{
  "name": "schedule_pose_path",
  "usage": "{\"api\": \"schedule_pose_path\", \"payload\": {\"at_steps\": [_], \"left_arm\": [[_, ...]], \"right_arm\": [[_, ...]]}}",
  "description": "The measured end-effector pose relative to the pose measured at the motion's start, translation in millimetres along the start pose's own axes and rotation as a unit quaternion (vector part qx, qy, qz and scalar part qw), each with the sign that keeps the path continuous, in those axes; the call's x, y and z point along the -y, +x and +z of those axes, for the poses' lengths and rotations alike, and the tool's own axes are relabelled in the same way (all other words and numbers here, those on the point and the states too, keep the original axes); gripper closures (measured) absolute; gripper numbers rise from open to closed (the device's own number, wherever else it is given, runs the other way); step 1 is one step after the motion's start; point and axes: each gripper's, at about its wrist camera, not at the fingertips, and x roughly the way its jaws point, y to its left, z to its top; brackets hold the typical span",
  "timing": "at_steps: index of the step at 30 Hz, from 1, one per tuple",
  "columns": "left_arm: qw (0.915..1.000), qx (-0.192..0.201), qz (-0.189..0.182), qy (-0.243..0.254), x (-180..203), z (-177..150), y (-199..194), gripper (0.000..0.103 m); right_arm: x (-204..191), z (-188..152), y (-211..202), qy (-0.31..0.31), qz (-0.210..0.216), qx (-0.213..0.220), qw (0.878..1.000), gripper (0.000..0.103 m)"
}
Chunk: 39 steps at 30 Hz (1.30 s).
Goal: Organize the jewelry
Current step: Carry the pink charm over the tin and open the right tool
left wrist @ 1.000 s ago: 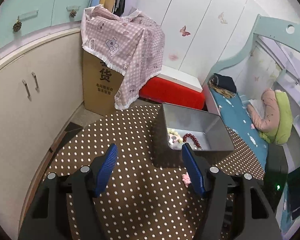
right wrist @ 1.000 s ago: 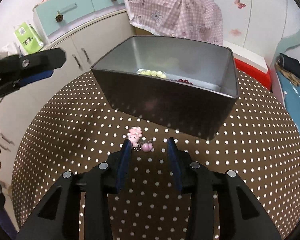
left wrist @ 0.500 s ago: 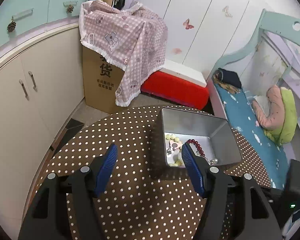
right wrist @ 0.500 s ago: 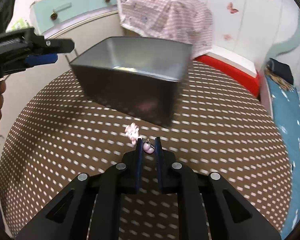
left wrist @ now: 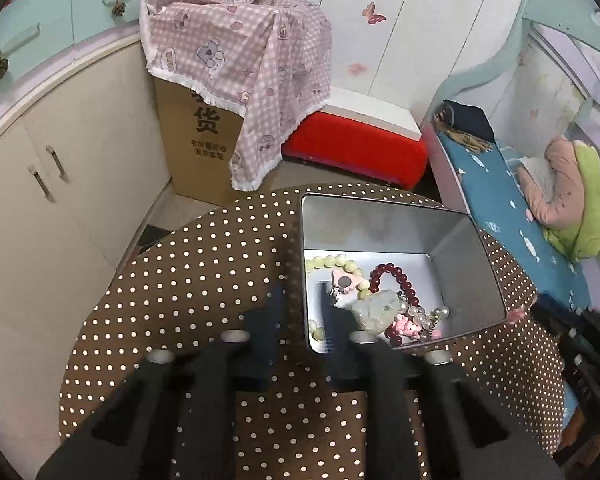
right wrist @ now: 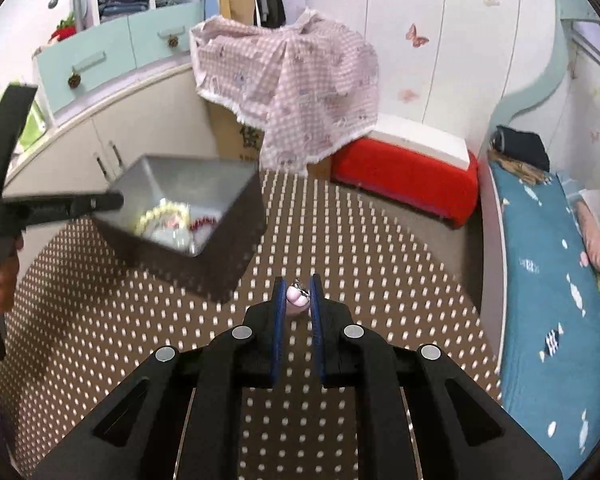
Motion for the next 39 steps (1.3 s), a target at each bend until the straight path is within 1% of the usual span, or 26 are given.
{"api": "schedule_pose_path", "payload": {"at_steps": [2,9,14,22,26,32,39], "left_arm": [[1.0000,-0.002,0.003,0.006,3,-1,-1,0.096],[1.0000,-0.008,-0.003,0.001,2,-9,-8,0.097],[0.9999,-0.009,-0.009,-0.005,0,-15,-13,0.097],[0.9998,-0.008,-0.015,-0.009,-2,-24,-21,0.097],[0.9998,-0.009,-0.017,-0.011,-2,-24,-22,0.097],[0.9997,-0.009,-0.018,-0.011,-2,-24,-22,0.097],[0.9998,-0.008,-0.017,-0.010,-2,-25,-22,0.097]], "right_arm": [[-1,10,-5,0.000,0.004,0.013,1.000,0.090],[-18,44,-20,-0.009,0.016,0.044,0.999,0.090],[-34,54,-26,-0.015,0.029,0.052,0.998,0.090],[-59,50,-9,-0.019,0.054,0.027,0.998,0.090],[-67,45,4,-0.020,0.058,0.012,0.998,0.090],[-72,39,21,-0.017,0.063,-0.008,0.998,0.090],[-70,37,30,-0.007,0.069,-0.016,0.997,0.090]]}}
